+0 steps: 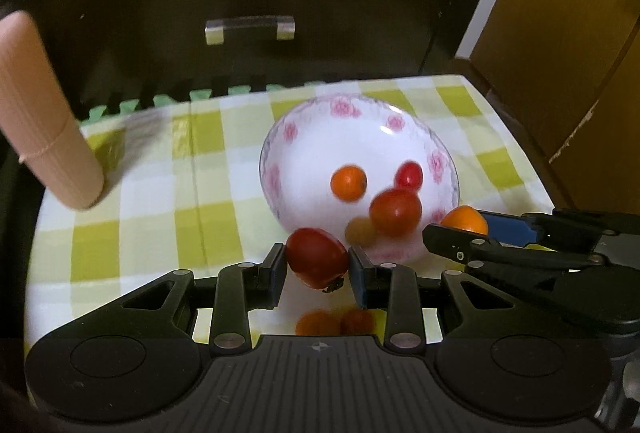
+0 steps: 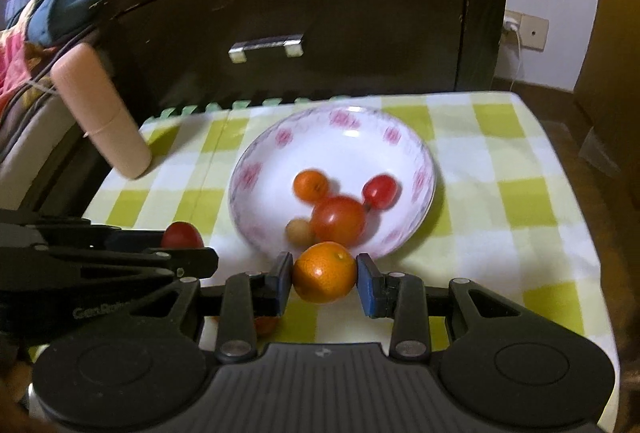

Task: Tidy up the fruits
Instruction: 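Lower both fruits into the bowl and open both grippers, then withdraw both open grippers from the bowl toward the remaining fruits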

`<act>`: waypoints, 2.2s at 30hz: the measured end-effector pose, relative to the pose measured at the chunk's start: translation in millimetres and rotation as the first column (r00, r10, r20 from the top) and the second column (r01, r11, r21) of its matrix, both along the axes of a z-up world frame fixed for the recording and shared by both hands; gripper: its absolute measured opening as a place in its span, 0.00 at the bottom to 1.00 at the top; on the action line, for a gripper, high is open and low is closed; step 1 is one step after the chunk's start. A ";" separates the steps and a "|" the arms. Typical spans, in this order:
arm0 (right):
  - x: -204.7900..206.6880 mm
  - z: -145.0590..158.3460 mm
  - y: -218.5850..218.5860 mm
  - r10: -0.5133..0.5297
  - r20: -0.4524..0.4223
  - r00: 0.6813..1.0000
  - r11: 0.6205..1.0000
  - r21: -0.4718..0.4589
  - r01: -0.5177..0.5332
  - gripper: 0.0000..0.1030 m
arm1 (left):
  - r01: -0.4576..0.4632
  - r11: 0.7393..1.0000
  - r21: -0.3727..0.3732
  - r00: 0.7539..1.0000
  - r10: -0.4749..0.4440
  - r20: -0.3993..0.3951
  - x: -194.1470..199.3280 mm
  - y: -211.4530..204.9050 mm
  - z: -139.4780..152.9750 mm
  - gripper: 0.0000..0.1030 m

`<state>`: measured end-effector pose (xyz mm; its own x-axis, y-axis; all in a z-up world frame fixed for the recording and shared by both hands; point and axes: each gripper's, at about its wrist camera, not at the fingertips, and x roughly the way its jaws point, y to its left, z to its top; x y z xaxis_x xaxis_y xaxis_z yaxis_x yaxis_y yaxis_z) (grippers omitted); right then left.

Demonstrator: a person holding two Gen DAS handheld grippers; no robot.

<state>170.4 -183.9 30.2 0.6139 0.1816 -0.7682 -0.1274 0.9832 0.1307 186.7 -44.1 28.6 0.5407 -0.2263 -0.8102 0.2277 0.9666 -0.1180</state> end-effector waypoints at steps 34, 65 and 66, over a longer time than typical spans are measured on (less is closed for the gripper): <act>77.3 -20.4 -5.1 -0.025 0.011 1.000 0.999 -0.027 0.026 0.32 | 0.004 0.998 0.056 1.000 -0.004 0.007 40.7 -17.8 -22.7 0.43; 37.9 10.2 5.3 0.001 0.073 0.997 1.000 -0.025 0.001 0.32 | -0.021 0.997 0.071 0.998 0.017 0.056 4.9 -1.6 -0.1 0.50; 35.0 11.0 6.3 0.001 0.076 0.997 1.000 -0.024 0.001 0.32 | -0.021 0.997 0.071 0.998 0.017 0.057 3.0 -1.0 0.4 0.50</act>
